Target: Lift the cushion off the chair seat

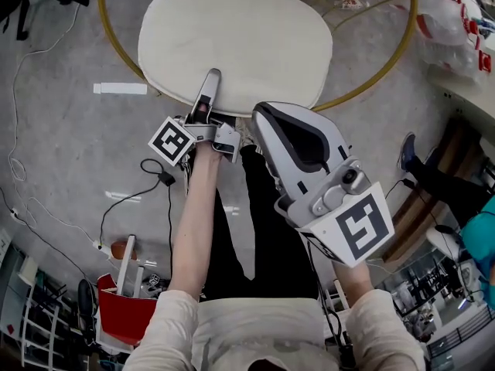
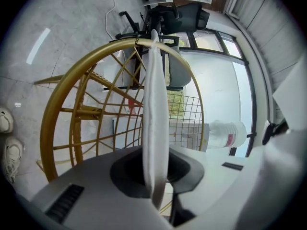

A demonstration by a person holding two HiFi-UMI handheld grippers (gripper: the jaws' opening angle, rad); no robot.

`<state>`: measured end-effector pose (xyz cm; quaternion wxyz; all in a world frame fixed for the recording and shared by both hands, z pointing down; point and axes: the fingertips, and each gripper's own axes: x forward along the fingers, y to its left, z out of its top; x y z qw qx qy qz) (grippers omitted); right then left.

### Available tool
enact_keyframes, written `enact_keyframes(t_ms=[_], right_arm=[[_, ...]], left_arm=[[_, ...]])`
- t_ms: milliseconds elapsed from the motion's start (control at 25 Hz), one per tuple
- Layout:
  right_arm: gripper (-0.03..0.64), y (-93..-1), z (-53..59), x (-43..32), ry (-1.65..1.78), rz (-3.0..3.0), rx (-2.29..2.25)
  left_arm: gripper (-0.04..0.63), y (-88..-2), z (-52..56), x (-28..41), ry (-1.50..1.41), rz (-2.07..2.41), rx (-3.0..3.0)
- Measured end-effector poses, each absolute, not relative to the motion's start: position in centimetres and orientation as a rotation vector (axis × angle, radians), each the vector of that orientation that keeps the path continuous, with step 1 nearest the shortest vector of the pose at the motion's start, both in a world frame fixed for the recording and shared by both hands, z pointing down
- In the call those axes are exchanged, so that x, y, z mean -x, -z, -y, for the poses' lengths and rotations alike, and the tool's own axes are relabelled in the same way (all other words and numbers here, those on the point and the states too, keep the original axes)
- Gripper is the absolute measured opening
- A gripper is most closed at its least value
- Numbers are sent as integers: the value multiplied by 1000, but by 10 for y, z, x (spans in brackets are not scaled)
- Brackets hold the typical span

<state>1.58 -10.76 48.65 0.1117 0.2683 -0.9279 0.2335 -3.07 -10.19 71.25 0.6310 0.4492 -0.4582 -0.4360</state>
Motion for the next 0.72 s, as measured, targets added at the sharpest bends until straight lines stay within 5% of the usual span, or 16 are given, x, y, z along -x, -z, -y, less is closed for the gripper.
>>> enact_keyframes(t_ms=[720], right_arm=[[15, -349, 129, -3, -549, 2730, -933]], left_arm=[[48, -547, 114, 74, 1154, 1032, -1084]])
